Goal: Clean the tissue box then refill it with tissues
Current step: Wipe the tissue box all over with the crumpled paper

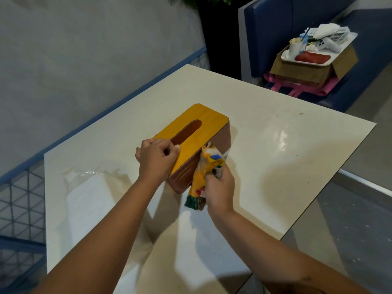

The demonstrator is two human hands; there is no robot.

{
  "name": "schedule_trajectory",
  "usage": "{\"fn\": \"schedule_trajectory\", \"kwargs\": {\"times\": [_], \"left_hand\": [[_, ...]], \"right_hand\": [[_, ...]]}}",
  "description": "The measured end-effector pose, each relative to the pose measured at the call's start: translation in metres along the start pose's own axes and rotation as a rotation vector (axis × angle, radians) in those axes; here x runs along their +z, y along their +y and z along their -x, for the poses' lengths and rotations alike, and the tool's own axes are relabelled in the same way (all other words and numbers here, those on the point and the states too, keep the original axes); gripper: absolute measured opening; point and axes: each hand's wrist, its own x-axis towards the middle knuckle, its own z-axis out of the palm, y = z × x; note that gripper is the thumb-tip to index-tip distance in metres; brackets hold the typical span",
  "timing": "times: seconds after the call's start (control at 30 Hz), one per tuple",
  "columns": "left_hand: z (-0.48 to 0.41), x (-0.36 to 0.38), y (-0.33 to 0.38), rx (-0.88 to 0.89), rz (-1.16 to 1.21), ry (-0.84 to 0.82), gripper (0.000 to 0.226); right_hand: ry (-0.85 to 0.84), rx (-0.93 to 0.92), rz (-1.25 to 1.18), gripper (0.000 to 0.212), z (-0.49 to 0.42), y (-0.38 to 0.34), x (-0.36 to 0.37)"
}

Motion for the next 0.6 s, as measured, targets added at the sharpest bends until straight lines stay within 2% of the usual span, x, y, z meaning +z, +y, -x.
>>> {"fn": "schedule_trajectory", "kwargs": {"times": [0.07,0.23,0.33,0.47,0.6], "left_hand": [[0.0,0.0,0.001,-0.003,0.002,0.004,0.03],[0.0,0.001,0.0,0.002,0.008,0.001,0.03],[0.001,0.0,0.002,-0.006,0.011,0.005,0.03],[0.002,-0.002,0.004,-0.012,0.021,0.007,0.03],[0.003,-0.001,0.004,-0.018,0.024,0.011,0.03]], "right_hand": [[-0.04,0.031,-0.015,0.035,0.009,0.006,0.002],[-0.143,0.147,-0.043,0.031,0.025,0.01,-0.002],[-0.132,0.306,-0.062,0.035,0.017,0.001,-0.012],[-0.064,0.485,-0.271,0.027,-0.005,-0.022,-0.035],[-0.006,0.464,-0.361,0.021,-0.03,-0.047,-0.052]]}}
